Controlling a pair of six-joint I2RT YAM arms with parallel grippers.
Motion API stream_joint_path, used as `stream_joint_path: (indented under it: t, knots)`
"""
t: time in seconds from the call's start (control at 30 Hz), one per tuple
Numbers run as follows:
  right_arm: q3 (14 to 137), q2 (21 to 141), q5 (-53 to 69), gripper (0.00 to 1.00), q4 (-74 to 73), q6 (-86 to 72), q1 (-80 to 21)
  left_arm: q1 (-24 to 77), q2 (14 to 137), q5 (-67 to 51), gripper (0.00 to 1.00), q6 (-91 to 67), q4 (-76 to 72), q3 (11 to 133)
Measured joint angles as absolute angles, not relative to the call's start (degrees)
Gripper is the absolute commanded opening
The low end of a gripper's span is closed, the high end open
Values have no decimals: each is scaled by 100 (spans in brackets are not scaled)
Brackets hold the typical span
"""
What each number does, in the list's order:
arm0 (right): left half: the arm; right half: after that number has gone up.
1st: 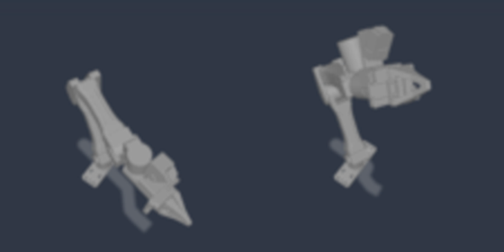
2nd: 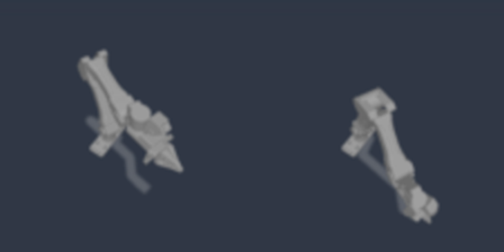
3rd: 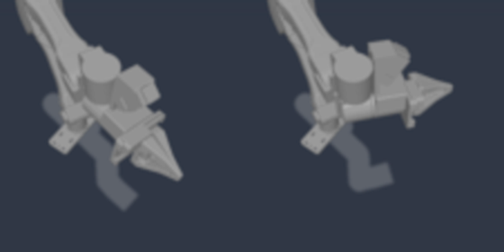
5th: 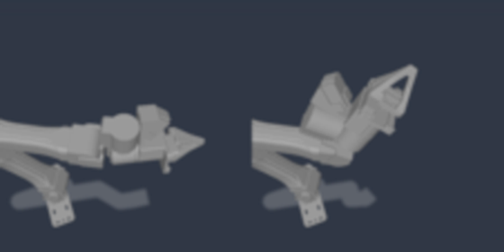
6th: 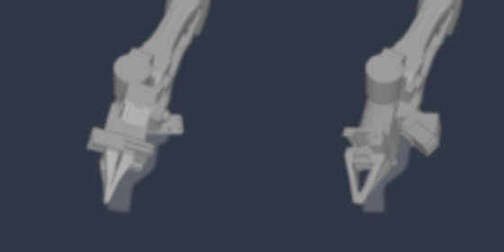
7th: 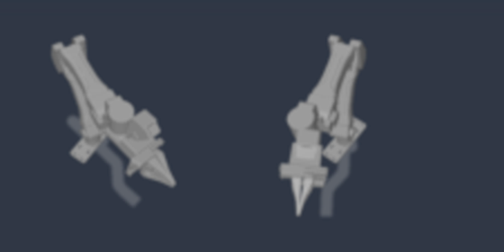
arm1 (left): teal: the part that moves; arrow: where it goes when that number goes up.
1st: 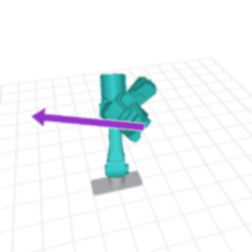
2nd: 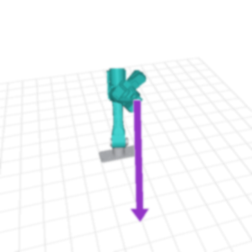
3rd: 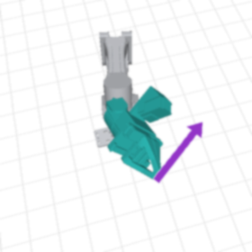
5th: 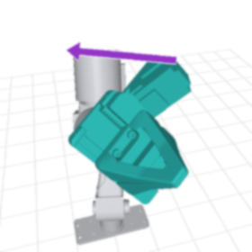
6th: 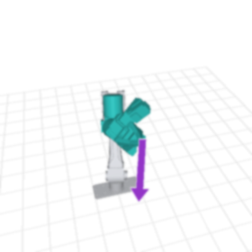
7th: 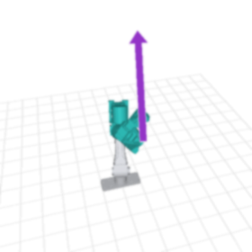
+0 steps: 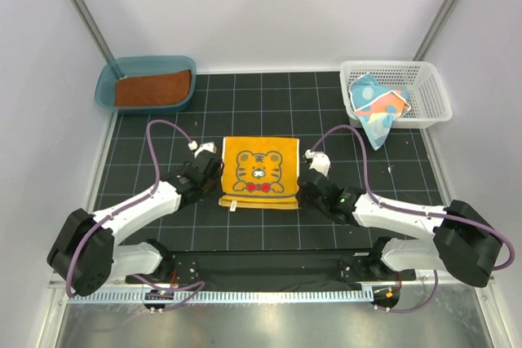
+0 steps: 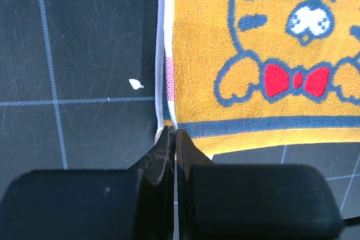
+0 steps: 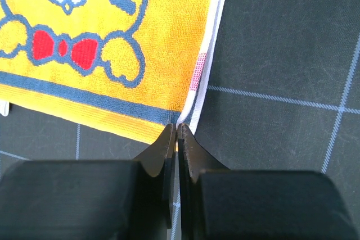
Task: Fold and stack the towels
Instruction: Fold the towel
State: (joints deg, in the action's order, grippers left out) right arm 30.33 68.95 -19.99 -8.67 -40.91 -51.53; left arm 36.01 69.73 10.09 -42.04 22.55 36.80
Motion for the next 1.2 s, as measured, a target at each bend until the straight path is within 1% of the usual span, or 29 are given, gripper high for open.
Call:
stream_joint_path:
  t: [0.13,0.3,0.33,0.4,0.43,0.47,0.53,0.7,0.93,1.2]
  knots:
    - [2998,7037,-1981,10,-777,-4101,-5218,3601,7000,1011,0,-4268,2237,3520]
    - [2899,7293,-1938,16,-624,-4150,-5334,3601,7284,1004,1,-4346,2115,3339]
    - [2864,7319,-1927,19,-587,-4165,-5352,3601,7347,1002,4,-4355,2080,3310]
    - [2790,7328,-1914,21,-532,-4204,-5358,3603,7400,1000,6,-4375,1970,3293]
    - [2753,7328,-1914,24,-499,-4213,-5358,3603,7415,1000,9,-4397,1946,3293]
    - [2724,7328,-1914,25,-469,-4228,-5358,3603,7422,1000,10,-4410,1922,3291]
    - [2687,7321,-1916,29,-427,-4235,-5356,3603,7443,1000,11,-4445,1881,3291]
    - [2633,7262,-1927,33,-401,-4244,-5356,3647,7502,1011,11,-4493,1745,3291]
    - [2602,7107,-2049,36,-626,-4244,-5358,3903,7605,1164,10,-4646,1529,3299]
    - [2596,6895,-2309,36,-1100,-4263,-5299,4401,7677,1332,11,-4904,1439,3323]
